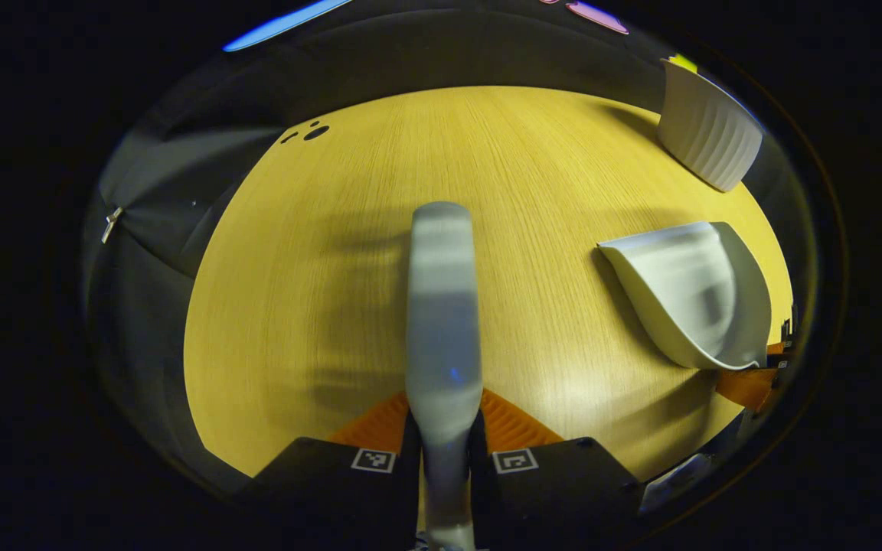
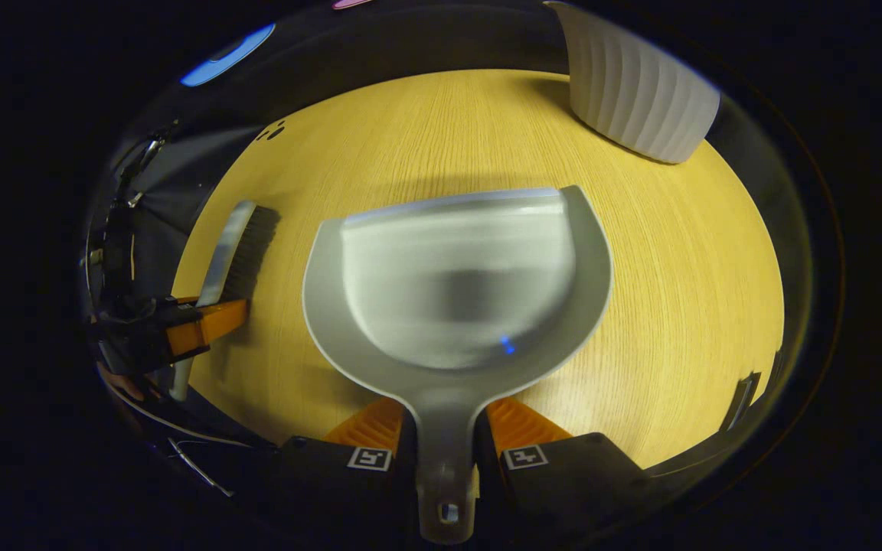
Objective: Pick up the small broom and dustpan from the desktop, sweep the trash into the dustpan with the broom, and then empty the trash into the garbage bin.
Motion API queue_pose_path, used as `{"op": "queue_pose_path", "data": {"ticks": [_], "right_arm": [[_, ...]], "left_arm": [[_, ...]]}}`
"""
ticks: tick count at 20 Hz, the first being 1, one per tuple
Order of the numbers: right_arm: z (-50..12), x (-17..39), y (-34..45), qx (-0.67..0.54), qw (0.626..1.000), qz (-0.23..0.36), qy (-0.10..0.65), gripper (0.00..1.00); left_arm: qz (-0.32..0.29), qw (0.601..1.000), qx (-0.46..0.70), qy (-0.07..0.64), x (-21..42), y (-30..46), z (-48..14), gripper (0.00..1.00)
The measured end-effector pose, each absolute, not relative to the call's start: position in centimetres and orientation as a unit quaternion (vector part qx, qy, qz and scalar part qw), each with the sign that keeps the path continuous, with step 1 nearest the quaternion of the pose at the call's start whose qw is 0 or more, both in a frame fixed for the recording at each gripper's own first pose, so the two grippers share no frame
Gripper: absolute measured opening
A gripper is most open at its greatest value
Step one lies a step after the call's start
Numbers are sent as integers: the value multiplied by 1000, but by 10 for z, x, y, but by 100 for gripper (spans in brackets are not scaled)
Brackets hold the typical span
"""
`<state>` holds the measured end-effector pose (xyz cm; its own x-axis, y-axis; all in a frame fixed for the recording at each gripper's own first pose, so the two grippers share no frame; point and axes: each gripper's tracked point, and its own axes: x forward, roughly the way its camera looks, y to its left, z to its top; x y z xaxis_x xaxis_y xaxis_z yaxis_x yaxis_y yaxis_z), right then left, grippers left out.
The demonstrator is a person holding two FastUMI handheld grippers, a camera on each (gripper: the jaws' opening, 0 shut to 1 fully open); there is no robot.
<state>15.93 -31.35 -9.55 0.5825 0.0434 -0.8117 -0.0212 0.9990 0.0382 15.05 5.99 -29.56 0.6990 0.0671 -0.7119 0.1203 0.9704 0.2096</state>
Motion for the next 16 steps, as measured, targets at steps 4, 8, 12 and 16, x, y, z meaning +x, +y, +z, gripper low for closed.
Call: {"op": "queue_pose_path", "data": {"ticks": [4, 8, 12, 16], "right_arm": [[-89, 159, -308, 8, 890, 29, 455, 54], [-84, 159, -309, -9, 898, 31, 439, 96], [-66, 159, -308, -5, 915, 14, 403, 99], [-30, 164, -308, -10, 946, 4, 324, 99]], "left_arm": [[-17, 920, 91, 381, 146, 61, -292, 47], [-26, 939, 51, 340, 139, 60, -277, 94], [-48, 961, 8, 271, 120, 59, -241, 98], [-76, 974, -2, 215, 94, 56, -213, 96]]}}
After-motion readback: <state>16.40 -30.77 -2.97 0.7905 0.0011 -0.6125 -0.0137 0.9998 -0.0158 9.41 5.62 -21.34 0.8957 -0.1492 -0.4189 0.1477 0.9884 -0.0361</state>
